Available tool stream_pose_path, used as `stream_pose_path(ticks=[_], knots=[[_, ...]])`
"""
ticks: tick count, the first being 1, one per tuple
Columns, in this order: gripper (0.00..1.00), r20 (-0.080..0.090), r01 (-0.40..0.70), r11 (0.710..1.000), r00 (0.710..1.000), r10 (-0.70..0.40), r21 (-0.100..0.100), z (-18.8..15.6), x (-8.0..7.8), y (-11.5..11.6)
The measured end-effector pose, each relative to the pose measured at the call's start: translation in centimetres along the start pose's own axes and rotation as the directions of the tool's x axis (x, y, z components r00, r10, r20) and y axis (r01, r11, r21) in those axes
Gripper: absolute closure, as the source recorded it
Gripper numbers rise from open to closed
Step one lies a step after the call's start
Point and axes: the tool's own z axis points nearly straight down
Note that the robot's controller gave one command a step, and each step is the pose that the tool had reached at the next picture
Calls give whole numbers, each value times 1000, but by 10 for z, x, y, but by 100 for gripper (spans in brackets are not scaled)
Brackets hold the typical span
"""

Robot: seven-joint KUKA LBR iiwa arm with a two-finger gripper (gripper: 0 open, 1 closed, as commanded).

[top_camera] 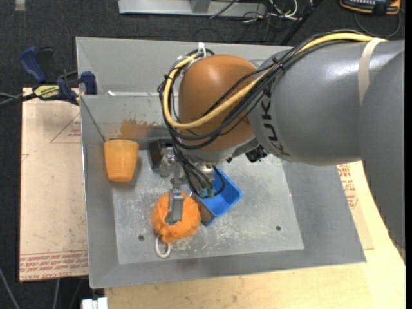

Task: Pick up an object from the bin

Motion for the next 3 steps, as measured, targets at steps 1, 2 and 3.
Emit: stream_pose_path(ticks=[1, 2, 3], knots=[[0, 7, -4, 1000, 1000, 4, -1, -5, -2, -1], [0, 12, 22, 1000, 1000, -22, -3, 45, -5, -17], [0, -1, 33, 999, 999, -33, 0, 70, -7, -42]])
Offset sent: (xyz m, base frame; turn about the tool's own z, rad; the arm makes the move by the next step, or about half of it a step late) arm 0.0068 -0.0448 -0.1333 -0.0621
